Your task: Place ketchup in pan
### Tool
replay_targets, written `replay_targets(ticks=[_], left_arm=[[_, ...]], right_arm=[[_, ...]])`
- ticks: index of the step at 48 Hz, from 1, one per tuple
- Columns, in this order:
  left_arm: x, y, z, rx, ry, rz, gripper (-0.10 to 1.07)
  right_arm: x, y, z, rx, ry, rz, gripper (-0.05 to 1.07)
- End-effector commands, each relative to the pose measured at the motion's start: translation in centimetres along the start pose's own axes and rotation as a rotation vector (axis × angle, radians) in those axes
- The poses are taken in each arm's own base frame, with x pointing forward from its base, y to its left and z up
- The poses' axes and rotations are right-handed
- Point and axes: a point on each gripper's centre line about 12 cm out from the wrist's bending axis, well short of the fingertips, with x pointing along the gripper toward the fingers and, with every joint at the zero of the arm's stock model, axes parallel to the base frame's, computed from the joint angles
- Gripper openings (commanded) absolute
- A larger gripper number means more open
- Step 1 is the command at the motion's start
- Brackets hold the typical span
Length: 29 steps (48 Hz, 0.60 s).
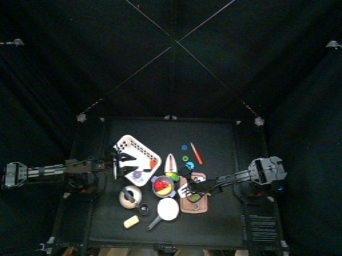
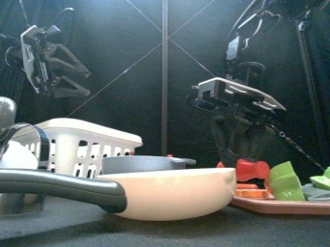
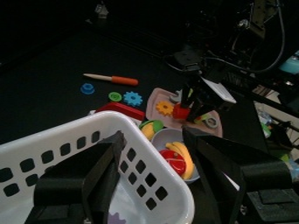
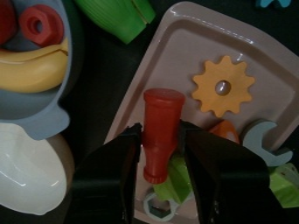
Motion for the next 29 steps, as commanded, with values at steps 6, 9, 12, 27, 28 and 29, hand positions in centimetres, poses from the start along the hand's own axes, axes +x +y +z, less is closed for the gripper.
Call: replay_targets(ticks=[6, 9, 12, 27, 28, 29], left_arm=[[0.1, -0.1, 0.5, 0.000, -0.013, -0.003, 0.91], [0.1, -0.1, 0.5, 0.002, -0.013, -0.003, 0.91], [0.1, -0.1, 0.4, 0.002, -0.012, -0.002, 0.91], [0.1, 0.1, 0.4, -0.001, -0.011, 0.004, 0.91], [0.0, 0.1, 0.3, -0.001, -0.009, 0.004, 0.91], [0.1, 0.1, 0.4, -0.001, -0.011, 0.004, 0.91]], right_arm=[[-2.8, 1.9, 0.6, -0.079, -0.039, 0.091, 0.63], [-3.3, 2.7, 0.3, -0.131, -0.048, 0.112, 0.63], [-4.1, 3.7, 0.1, -0.189, -0.059, 0.142, 0.63], [-5.3, 8.0, -1.5, -0.451, -0.091, 0.219, 0.63], [-5.2, 8.2, -1.6, -0.461, -0.091, 0.218, 0.63], [-4.9, 8.5, -1.8, -0.474, -0.090, 0.213, 0.63]])
